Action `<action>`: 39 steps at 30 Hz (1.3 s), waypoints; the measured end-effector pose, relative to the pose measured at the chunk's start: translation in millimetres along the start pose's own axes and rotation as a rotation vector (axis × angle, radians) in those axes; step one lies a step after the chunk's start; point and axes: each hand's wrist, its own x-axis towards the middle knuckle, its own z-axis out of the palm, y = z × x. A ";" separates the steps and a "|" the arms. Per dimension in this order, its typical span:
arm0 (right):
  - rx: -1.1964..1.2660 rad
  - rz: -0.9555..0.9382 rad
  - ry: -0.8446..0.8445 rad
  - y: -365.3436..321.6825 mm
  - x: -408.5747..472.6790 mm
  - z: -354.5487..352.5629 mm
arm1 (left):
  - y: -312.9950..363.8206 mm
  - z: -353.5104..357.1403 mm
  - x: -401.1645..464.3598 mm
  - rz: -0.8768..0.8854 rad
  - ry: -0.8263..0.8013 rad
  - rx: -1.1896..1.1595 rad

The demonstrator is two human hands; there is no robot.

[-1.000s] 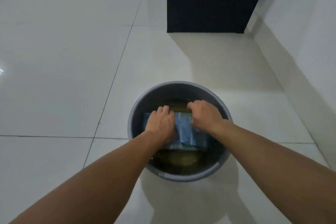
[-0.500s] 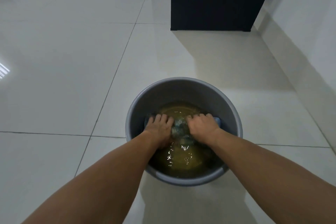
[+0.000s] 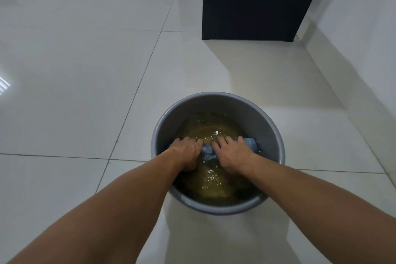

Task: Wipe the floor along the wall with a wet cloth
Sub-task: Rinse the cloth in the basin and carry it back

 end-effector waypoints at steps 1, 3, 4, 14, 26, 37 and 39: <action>0.002 0.011 0.009 1.4 1.5 0.2 | -1.0 0.3 0.8 -0.007 -0.020 0.001; 0.025 0.052 -0.020 10.2 2.4 0.0 | -4.3 -1.1 0.9 -0.046 -0.039 -0.032; 0.035 0.077 -0.032 16.0 2.0 -1.7 | -6.8 -3.7 0.9 -0.072 -0.040 -0.051; 0.348 0.230 -0.045 33.7 -5.8 -9.5 | -8.9 -5.6 -2.1 -0.170 -0.052 -0.224; -0.117 0.127 -0.184 11.1 -8.0 5.6 | 15.5 18.8 4.4 -0.093 -0.128 -0.053; 0.310 0.175 -0.086 35.3 -16.7 -31.4 | 9.0 5.2 -2.6 -0.100 0.048 -0.169; 0.515 0.245 -0.042 40.0 -21.1 -47.3 | 3.5 -2.4 -7.1 -0.158 0.049 -0.410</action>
